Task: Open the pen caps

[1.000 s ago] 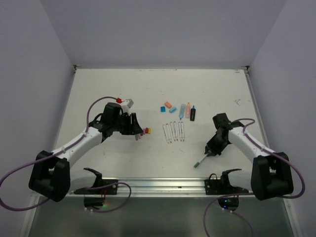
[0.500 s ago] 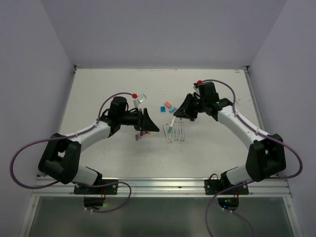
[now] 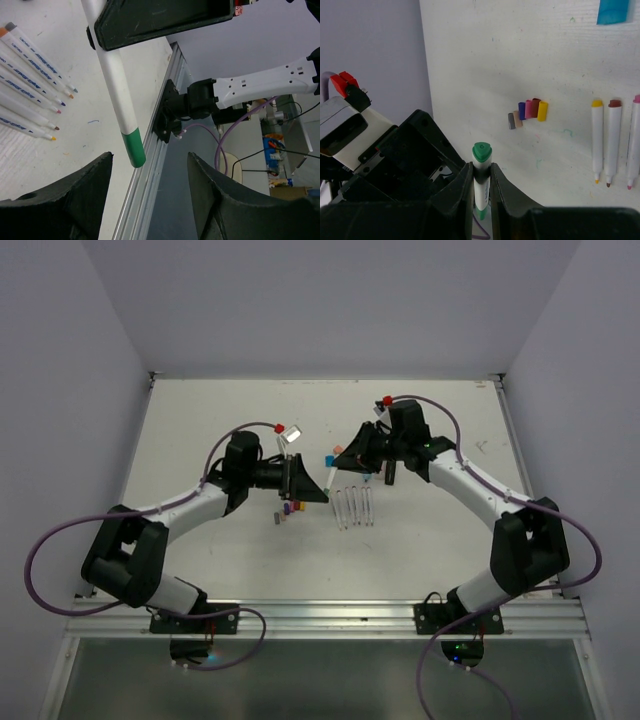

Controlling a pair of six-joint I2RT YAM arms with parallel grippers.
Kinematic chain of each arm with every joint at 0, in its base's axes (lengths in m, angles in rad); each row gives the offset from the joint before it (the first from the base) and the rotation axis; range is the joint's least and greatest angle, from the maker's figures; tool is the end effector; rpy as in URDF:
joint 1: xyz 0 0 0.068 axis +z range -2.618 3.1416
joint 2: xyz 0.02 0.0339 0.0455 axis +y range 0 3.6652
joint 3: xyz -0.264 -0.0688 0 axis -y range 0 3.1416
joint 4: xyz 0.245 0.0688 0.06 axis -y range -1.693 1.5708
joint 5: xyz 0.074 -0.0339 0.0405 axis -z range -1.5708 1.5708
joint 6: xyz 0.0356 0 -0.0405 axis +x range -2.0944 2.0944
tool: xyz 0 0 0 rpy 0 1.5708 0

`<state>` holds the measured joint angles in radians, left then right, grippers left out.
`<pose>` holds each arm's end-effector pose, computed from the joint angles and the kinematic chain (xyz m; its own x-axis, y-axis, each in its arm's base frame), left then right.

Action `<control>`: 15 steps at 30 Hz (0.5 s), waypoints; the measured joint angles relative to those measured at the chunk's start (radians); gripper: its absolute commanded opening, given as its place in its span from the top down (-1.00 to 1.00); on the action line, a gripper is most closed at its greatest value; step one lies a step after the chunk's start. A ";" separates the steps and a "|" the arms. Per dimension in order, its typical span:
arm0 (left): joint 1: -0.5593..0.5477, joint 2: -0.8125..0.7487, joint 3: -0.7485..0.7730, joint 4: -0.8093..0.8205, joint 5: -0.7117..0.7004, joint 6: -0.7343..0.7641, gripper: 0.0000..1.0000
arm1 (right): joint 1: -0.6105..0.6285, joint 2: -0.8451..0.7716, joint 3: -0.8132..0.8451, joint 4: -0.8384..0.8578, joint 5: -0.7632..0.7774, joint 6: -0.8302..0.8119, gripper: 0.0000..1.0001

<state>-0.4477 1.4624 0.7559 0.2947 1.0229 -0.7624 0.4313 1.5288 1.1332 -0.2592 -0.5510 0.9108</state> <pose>0.2587 -0.1579 0.2255 -0.9037 0.0349 -0.4267 0.4238 0.2143 -0.8800 0.3019 0.1594 0.2747 -0.9186 0.3182 -0.2344 -0.0126 0.5692 0.8221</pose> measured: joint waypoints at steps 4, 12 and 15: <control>-0.001 0.003 0.000 0.015 0.002 -0.013 -0.21 | 0.001 0.011 0.000 0.015 -0.014 0.014 1.00; -0.009 0.032 0.002 0.030 0.007 -0.033 0.21 | 0.007 0.023 0.000 0.043 -0.021 0.026 1.00; -0.012 0.036 0.002 0.032 0.007 -0.040 0.70 | 0.011 0.023 0.002 0.044 -0.023 0.032 1.00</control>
<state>-0.4599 1.4982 0.7578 0.3267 1.0302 -0.8028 0.4427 1.5517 1.1351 -0.2150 -0.5735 0.9432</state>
